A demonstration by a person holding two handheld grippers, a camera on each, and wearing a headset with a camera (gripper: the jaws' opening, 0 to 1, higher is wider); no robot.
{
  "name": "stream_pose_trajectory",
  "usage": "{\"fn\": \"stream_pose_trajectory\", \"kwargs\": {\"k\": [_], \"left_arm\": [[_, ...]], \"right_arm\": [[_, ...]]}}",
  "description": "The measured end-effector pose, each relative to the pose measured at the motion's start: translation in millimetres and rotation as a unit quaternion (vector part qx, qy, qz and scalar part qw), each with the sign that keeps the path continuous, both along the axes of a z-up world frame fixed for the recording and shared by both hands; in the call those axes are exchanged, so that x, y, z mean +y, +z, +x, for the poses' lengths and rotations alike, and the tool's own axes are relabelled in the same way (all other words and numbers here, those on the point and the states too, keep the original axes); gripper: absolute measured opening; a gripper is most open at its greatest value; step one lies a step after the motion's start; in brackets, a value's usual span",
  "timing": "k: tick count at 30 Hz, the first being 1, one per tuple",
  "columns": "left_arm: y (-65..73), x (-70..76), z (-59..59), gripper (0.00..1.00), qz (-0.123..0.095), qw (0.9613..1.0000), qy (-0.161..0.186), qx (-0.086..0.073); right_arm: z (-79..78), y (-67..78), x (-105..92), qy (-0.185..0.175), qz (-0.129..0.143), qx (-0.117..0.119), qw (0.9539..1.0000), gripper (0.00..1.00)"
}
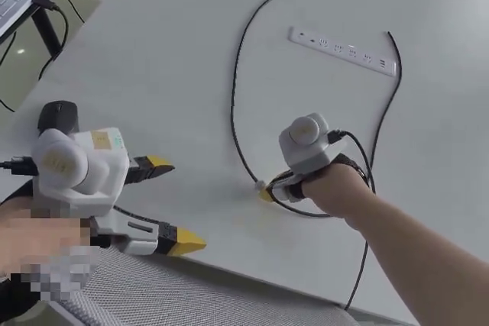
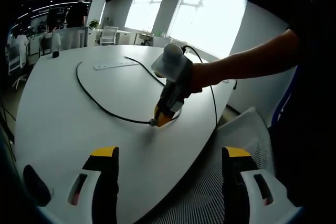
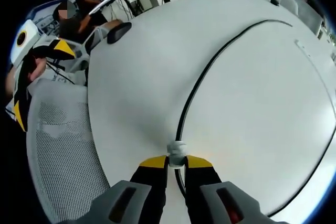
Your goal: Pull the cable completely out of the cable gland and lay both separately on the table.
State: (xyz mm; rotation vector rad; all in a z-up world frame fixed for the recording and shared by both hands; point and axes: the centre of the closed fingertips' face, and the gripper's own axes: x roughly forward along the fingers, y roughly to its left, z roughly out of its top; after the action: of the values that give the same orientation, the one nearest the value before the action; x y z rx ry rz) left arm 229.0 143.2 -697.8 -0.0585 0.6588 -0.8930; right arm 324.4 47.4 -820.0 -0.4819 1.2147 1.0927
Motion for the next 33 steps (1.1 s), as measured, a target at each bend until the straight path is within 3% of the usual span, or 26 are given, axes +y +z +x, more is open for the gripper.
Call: {"fn": "stream_pose_trajectory", "kwargs": {"k": [9, 14, 20, 24, 27, 30, 33], "left_arm": [[0.1, -7.7, 1.3, 0.81, -0.001, 0.9999, -0.013, -0.001], [-0.7, -12.8, 8.0, 0.80, 0.001, 0.9996, -0.027, -0.004], [-2.2, -28.5, 14.0, 0.80, 0.003, 0.9984, -0.056, -0.010], [-1.9, -39.7, 17.3, 0.81, 0.017, 0.9960, -0.085, -0.021], [0.1, -49.8, 25.2, 0.81, 0.011, 0.9951, -0.095, -0.024], [-6.0, -56.5, 31.0, 0.80, 0.019, 0.9930, -0.113, -0.028], [-11.6, -61.2, 34.0, 0.80, 0.018, 0.9921, -0.122, -0.023]], "right_arm": [[-15.6, 14.1, 0.3, 0.014, 0.016, 0.008, 0.9997, 0.06], [-25.3, 25.7, 0.0, 0.017, 0.028, 0.015, 0.9994, 0.06], [-37.5, 41.3, -1.4, 0.029, 0.037, 0.021, 0.9987, 0.06], [-42.2, 53.0, -0.8, 0.026, 0.050, 0.022, 0.9982, 0.06], [-49.6, 60.0, -0.7, 0.034, 0.055, 0.020, 0.9977, 0.06], [-57.3, 63.9, -1.1, 0.043, 0.057, 0.020, 0.9972, 0.06], [-64.7, 68.1, -0.6, 0.048, 0.059, 0.025, 0.9967, 0.06]]}}
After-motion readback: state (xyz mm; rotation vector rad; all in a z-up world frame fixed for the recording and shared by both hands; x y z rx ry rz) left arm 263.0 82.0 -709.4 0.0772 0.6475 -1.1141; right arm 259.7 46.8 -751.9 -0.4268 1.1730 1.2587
